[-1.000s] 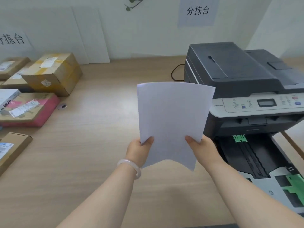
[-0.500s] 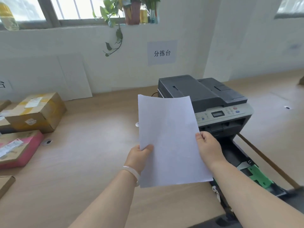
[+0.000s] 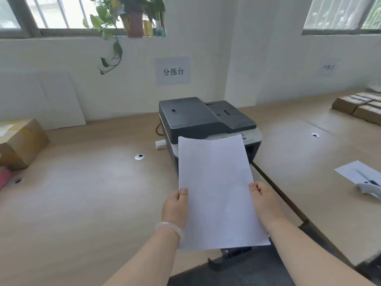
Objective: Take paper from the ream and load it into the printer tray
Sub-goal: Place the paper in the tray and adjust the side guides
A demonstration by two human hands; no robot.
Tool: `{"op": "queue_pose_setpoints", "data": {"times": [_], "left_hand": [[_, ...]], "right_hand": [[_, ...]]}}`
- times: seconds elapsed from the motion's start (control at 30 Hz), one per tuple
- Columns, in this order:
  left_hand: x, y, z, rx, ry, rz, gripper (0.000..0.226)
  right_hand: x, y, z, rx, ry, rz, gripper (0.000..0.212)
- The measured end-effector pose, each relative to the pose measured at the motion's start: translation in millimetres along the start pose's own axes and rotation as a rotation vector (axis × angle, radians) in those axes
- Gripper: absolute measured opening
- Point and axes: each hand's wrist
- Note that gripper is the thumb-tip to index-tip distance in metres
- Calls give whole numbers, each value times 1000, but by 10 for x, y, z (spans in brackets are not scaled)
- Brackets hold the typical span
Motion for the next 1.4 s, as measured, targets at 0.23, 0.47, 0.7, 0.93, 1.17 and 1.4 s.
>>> {"op": "queue_pose_setpoints", "data": {"times": [0.23,0.47,0.7,0.93,1.17,1.4], "left_hand": [[496,-340,1101,1,109,-120,30],[876,-325,1433,-69,170,-218,36],[1067,155,1561,-99,237,-269,30],[1107,597,1709,-117,215,-337,22],[1128,944,1787,-140,330,-410,36],[1176,1063,1828,-168,386,-485,33]], "right_hand": [[-851,248,-846,82,-140,78,37],[-1369,472,-845,251,-201,192,33],[-1455,981,-588,318,-335,242,28],[-1543,1490,-365,340,-333,320,29],[-1733,1842,-156,366,-313,370,39],[-1832,2081,-54,445,-416,327,35]]}}
Point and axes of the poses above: each hand's wrist, its own y-axis towards the middle knuckle, its own z-axis out of the palm, x = y × z, and after that the axes turned 1 degree about -z, right-handed
